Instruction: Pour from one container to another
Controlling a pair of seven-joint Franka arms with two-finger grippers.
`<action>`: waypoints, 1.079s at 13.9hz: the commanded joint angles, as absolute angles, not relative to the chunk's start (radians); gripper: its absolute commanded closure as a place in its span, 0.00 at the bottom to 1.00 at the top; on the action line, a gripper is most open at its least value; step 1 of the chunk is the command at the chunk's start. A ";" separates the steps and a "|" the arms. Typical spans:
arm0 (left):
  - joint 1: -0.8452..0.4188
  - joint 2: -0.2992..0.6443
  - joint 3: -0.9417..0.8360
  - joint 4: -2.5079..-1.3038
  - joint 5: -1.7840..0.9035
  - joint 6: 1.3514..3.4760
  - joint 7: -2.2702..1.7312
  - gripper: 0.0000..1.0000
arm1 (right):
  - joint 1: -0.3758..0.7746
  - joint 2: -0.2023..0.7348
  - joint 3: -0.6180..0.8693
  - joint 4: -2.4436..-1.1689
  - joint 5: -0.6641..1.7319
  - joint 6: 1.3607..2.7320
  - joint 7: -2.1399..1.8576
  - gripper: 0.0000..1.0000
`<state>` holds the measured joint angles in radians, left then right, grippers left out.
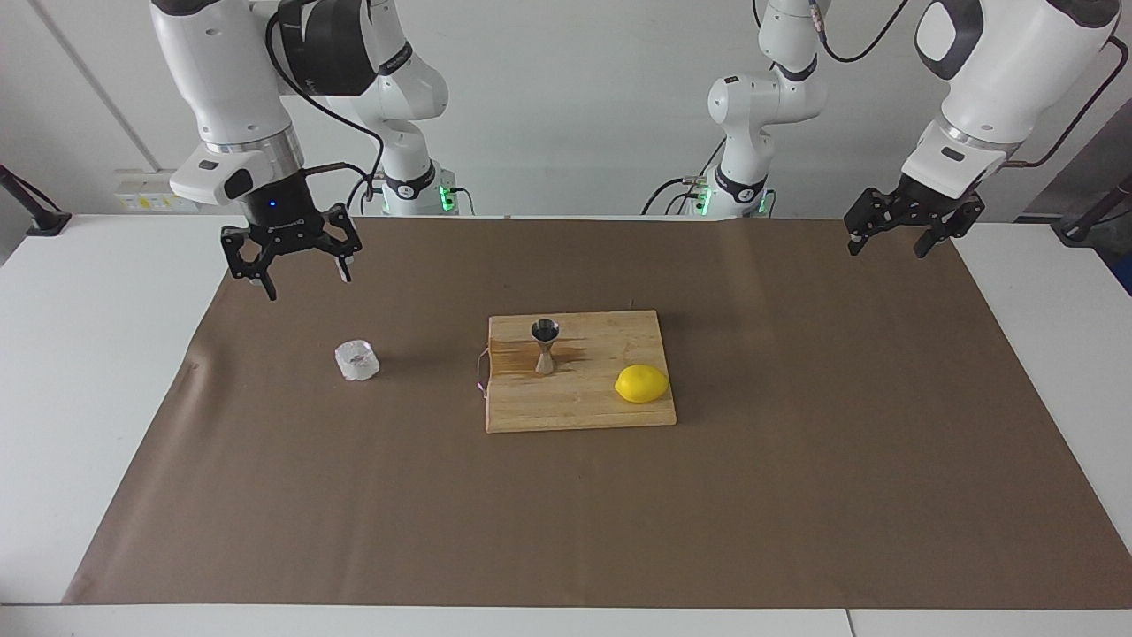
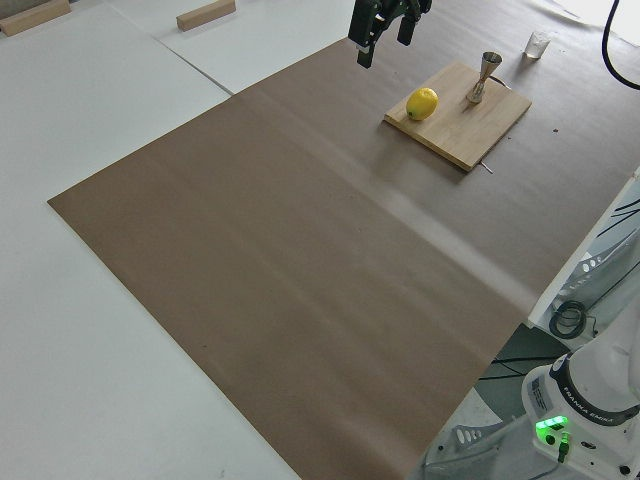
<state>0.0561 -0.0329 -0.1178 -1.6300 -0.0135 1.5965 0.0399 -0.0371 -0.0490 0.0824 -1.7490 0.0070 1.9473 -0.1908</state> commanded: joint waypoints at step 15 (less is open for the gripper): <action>0.064 -0.043 -0.124 -1.641 -0.002 1.597 0.048 0.00 | -0.044 -0.020 0.095 -1.578 -0.040 1.523 0.215 0.00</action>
